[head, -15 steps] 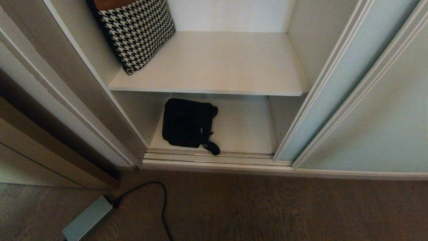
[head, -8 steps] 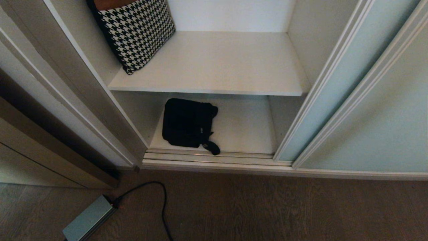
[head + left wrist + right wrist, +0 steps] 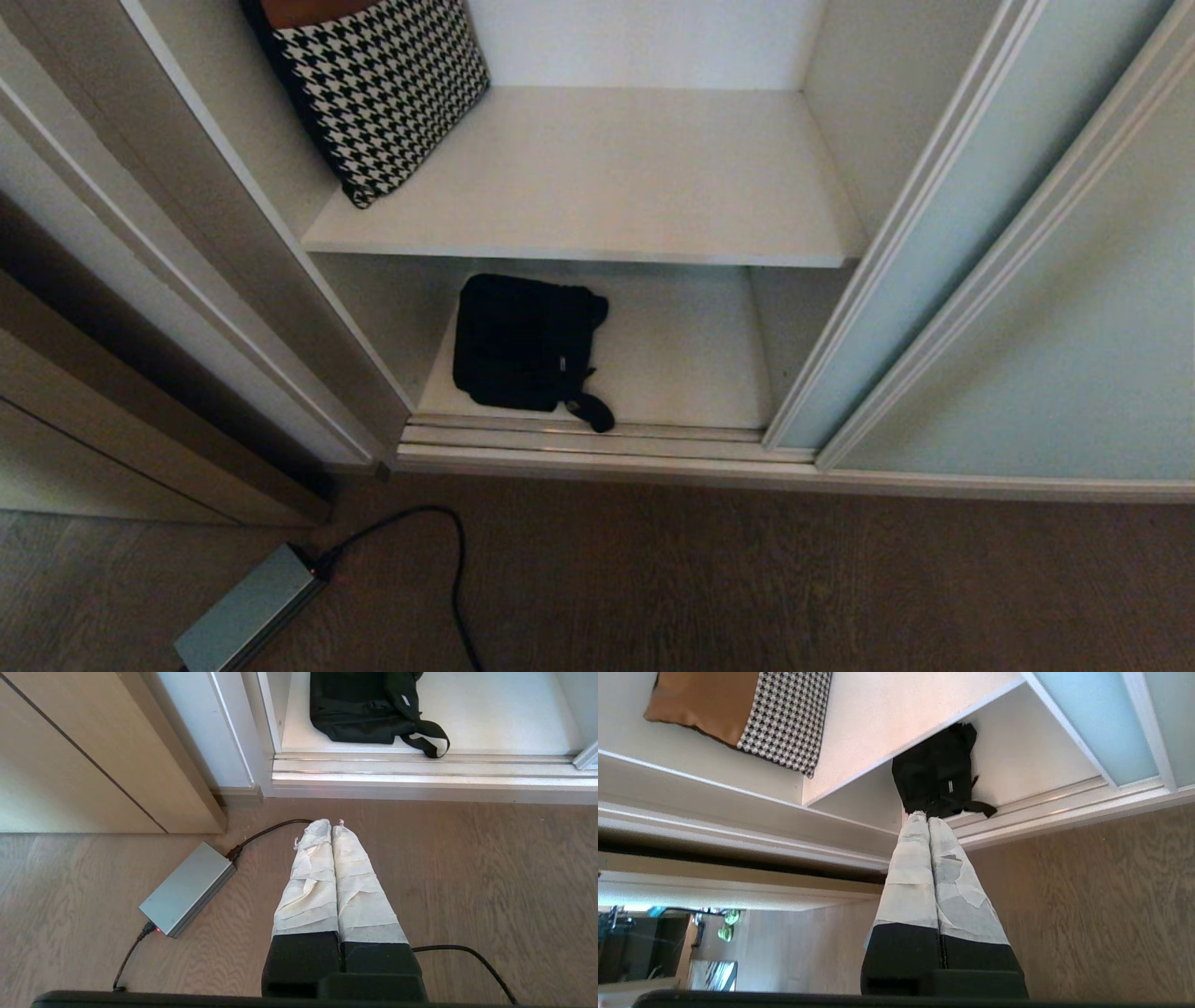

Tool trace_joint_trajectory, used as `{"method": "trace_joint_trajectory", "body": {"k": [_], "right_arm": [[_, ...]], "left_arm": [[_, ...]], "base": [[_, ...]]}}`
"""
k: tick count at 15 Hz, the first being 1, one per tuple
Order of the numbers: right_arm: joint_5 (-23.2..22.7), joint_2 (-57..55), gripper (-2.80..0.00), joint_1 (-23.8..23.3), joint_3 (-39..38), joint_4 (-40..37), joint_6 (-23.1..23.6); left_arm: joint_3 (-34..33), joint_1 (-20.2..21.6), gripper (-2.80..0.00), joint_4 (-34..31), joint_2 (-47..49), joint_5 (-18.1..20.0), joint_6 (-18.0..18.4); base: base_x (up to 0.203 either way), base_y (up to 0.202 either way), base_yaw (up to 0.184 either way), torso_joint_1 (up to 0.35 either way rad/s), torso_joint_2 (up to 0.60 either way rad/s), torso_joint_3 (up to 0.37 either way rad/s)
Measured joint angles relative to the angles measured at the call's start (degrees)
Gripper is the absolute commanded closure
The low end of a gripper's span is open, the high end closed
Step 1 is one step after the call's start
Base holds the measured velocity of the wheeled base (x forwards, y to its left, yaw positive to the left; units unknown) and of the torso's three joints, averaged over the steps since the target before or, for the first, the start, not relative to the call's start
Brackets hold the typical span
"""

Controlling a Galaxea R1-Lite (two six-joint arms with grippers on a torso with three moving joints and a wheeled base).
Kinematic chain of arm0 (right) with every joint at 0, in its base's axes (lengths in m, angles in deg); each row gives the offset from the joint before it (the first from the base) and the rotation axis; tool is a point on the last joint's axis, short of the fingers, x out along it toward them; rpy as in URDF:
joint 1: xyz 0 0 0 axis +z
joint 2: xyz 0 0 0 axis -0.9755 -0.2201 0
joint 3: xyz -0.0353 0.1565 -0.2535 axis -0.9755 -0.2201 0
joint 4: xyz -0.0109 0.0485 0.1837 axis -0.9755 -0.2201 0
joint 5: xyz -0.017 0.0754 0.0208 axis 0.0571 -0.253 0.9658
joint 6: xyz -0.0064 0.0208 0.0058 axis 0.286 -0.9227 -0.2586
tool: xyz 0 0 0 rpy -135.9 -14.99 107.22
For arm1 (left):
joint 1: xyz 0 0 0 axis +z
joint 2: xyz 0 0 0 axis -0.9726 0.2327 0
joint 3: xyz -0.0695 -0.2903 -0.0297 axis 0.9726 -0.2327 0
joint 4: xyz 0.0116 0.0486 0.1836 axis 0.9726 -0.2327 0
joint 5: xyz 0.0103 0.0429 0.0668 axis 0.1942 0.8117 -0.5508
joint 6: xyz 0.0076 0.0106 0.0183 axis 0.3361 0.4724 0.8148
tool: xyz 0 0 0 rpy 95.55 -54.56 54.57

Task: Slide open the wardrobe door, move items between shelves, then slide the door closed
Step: Close the door

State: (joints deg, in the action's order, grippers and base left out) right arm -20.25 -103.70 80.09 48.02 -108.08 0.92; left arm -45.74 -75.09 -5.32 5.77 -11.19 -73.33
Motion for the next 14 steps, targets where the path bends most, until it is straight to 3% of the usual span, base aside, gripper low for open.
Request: {"method": "trace_joint_trajectory", "body": {"k": [4,7,14], "right_arm": [[-2.8,-1.9,0.0,-4.0,-0.5,0.1,0.3],[-10.7,-4.7,0.0,-10.1,-1.4,3.5,0.4],[-29.1,-15.2,0.0,-24.7,-10.2,23.2,-0.2]], "left_arm": [[0.0,0.0,0.0,0.0,0.0,0.0,0.0],[0.0,0.0,0.0,0.0,0.0,0.0,0.0],[0.0,0.0,0.0,0.0,0.0,0.0,0.0]], "base": [[0.0,0.0,0.0,0.0,0.0,0.0],[0.0,0.0,0.0,0.0,0.0,0.0],[0.0,0.0,0.0,0.0,0.0,0.0]]}}
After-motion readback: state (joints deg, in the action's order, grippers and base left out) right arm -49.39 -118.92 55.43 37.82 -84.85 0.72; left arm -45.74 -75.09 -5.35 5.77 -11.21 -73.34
